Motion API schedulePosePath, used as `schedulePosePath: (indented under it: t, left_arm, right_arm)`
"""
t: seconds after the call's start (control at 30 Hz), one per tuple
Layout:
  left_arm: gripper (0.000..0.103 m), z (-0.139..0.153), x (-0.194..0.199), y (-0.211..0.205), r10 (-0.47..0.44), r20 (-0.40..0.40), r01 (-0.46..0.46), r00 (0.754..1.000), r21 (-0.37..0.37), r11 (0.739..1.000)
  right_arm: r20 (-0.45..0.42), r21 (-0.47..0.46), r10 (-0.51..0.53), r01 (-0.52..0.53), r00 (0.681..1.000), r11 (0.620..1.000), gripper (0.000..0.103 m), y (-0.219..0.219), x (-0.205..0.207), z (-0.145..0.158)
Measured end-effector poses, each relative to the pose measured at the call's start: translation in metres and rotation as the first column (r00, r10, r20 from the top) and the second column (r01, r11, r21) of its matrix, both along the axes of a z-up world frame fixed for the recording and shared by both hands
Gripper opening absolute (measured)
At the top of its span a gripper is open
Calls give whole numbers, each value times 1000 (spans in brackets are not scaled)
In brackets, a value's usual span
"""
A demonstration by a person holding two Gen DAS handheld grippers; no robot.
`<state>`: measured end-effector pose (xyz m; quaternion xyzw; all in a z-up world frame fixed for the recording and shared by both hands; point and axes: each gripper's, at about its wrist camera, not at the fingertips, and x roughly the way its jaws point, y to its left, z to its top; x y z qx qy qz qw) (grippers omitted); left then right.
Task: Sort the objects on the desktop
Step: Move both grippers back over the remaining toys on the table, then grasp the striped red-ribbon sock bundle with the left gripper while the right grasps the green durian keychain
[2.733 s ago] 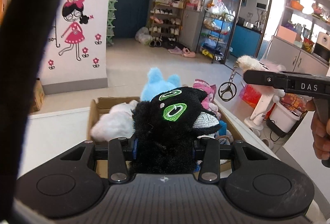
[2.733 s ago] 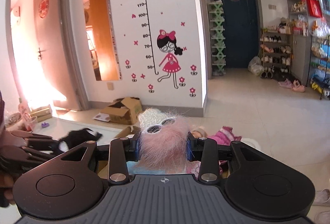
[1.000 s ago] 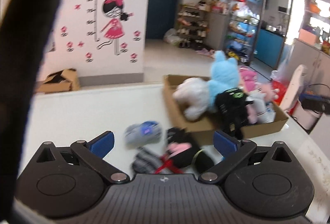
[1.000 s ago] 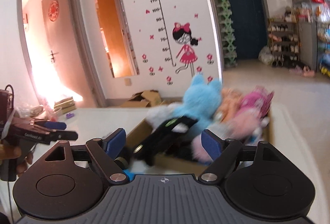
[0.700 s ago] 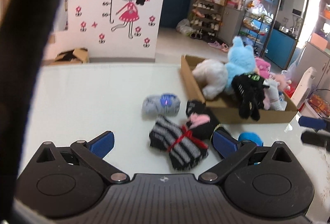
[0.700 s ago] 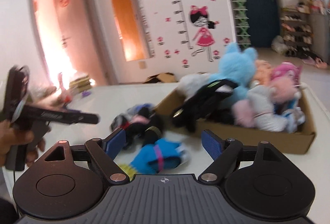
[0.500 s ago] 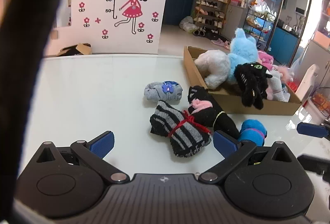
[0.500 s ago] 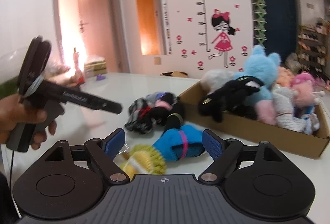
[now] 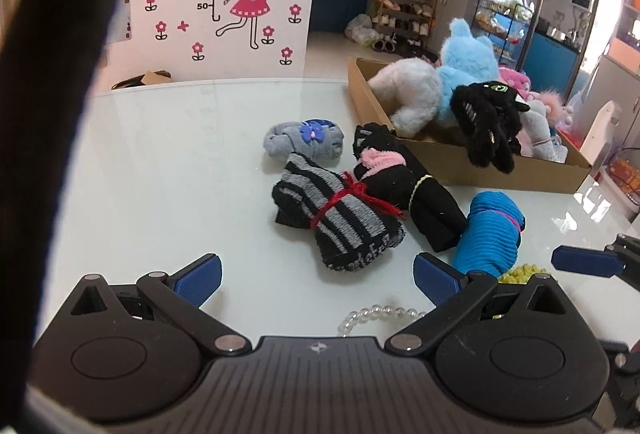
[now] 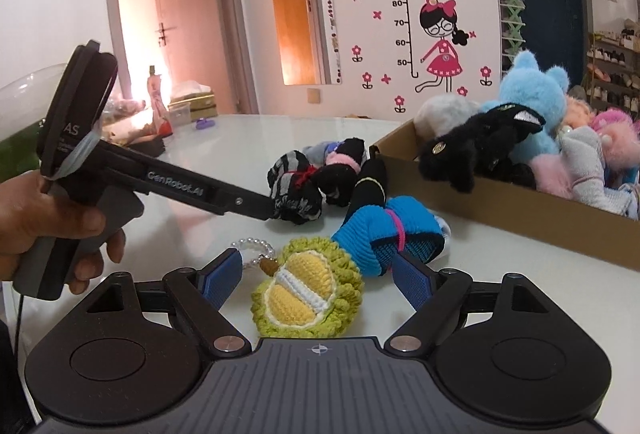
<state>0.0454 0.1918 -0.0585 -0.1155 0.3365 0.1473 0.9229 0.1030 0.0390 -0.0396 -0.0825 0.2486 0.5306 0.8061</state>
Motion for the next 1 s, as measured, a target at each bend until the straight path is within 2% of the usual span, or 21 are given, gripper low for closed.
schedulePosePath:
  t: [0.2, 0.4, 0.57, 1.0]
  left_arm:
    - [102, -2, 20, 3, 10, -10, -10, 1000, -41, 999]
    - [102, -8, 32, 9, 61, -32, -64, 998, -98, 993]
    - [102, -12, 32, 19, 105, -46, -110, 993, -115, 987]
    - [102, -12, 39, 28, 119, -67, -122, 991, -45, 992]
  right_arm:
    - [-22, -2, -10, 10, 1000, 1000, 87, 4, 3, -4]
    - [-71, -2, -32, 32, 997, 999, 87, 6, 12, -11]
    - [-109, -10, -37, 36, 993, 999, 87, 9, 17, -16]
    - [-129, -29, -35, 32, 991, 999, 86, 16, 15, -20]
